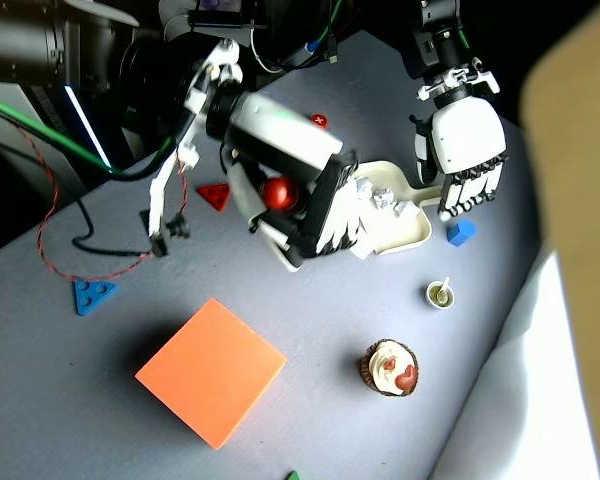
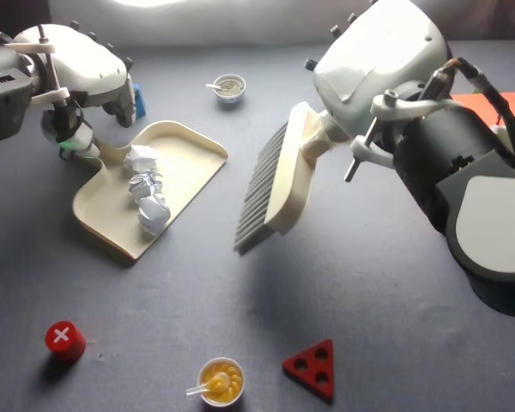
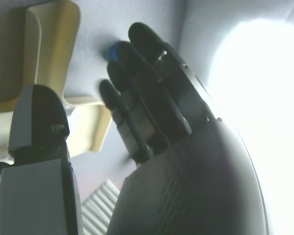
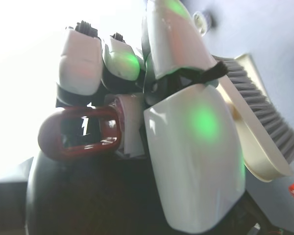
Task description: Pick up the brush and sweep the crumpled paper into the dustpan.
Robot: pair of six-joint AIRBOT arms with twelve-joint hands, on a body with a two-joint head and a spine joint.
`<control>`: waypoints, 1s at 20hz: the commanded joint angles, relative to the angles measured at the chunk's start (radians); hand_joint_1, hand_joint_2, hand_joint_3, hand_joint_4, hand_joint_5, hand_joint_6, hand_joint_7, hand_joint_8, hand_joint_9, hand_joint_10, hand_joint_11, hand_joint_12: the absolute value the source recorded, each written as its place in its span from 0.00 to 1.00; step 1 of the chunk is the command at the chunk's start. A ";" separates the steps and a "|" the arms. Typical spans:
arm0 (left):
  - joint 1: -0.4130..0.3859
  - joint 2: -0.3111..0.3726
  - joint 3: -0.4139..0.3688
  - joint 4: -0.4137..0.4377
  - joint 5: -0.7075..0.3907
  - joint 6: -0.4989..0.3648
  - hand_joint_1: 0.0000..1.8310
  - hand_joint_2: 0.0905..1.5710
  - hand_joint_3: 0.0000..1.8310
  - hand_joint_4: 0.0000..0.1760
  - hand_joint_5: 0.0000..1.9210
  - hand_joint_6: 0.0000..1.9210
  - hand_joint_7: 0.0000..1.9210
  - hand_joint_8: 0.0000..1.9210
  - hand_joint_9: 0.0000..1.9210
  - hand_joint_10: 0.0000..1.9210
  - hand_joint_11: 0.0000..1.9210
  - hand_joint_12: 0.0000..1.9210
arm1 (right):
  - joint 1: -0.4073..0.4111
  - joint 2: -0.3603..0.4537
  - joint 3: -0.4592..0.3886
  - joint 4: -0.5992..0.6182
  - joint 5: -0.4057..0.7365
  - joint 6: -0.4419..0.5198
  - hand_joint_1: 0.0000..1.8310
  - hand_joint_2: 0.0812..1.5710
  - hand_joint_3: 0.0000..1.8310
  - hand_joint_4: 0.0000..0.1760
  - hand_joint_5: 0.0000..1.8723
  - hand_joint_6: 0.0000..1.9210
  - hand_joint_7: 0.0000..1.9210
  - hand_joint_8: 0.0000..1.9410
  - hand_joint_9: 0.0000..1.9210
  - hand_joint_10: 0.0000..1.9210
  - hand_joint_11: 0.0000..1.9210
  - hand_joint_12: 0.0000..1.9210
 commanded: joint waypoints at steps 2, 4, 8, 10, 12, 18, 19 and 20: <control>-0.005 0.009 0.003 0.002 -0.089 0.010 0.62 0.66 0.00 0.00 0.42 0.00 0.42 0.00 0.42 0.00 0.33 0.23 | -0.006 0.006 0.000 -0.106 -0.062 0.000 0.85 0.77 0.00 1.00 0.51 1.00 0.59 1.00 0.67 1.00 0.76 1.00; -0.005 0.010 0.000 0.002 -0.089 0.010 0.62 0.66 0.00 0.00 0.42 0.00 0.41 0.00 0.42 0.00 0.33 0.23 | -0.018 0.008 0.000 -0.106 -0.063 0.038 0.87 0.77 0.00 1.00 0.51 1.00 0.59 1.00 0.67 1.00 0.76 1.00; -0.012 0.013 -0.008 -0.003 -0.089 0.011 0.61 0.66 0.00 0.00 0.42 0.00 0.41 0.00 0.42 0.00 0.34 0.23 | -0.039 0.013 0.007 -0.117 -0.048 0.152 0.87 0.76 0.00 1.00 0.49 1.00 0.57 1.00 0.65 1.00 0.74 1.00; -0.016 0.015 -0.012 -0.009 -0.089 0.011 0.62 0.66 0.00 0.00 0.42 0.00 0.42 0.00 0.43 0.00 0.34 0.23 | -0.060 0.013 0.010 -0.147 -0.047 0.212 0.88 0.74 0.00 0.94 0.49 1.00 0.56 1.00 0.65 1.00 0.73 1.00; -0.018 0.016 -0.011 -0.016 -0.089 0.011 0.61 0.66 0.00 0.00 0.43 0.00 0.43 0.00 0.42 0.00 0.34 0.23 | -0.075 0.013 0.012 -0.151 -0.045 0.237 0.88 0.75 0.00 0.83 0.46 1.00 0.54 1.00 0.64 1.00 0.71 1.00; -0.040 0.029 0.010 -0.017 -0.089 0.022 0.63 0.65 0.00 0.00 0.43 0.00 0.43 0.00 0.43 0.00 0.34 0.23 | -0.135 0.037 -0.021 -0.148 0.007 0.209 0.75 0.72 0.00 0.00 0.28 0.96 0.27 1.00 0.27 1.00 0.25 1.00; -0.041 0.030 0.012 -0.018 -0.089 0.022 0.62 0.66 0.00 0.00 0.43 0.00 0.42 0.00 0.42 0.00 0.34 0.23 | -0.140 0.044 -0.032 -0.148 0.009 0.209 0.63 0.76 0.01 0.00 0.37 0.76 0.21 0.90 0.20 0.94 0.16 0.97; -0.042 0.031 0.013 -0.020 -0.089 0.022 0.62 0.66 0.00 0.00 0.43 0.00 0.42 0.00 0.42 0.00 0.33 0.23 | -0.142 0.050 -0.040 -0.148 0.012 0.209 0.61 0.77 0.00 0.00 0.40 0.71 0.21 0.85 0.19 0.92 0.15 0.96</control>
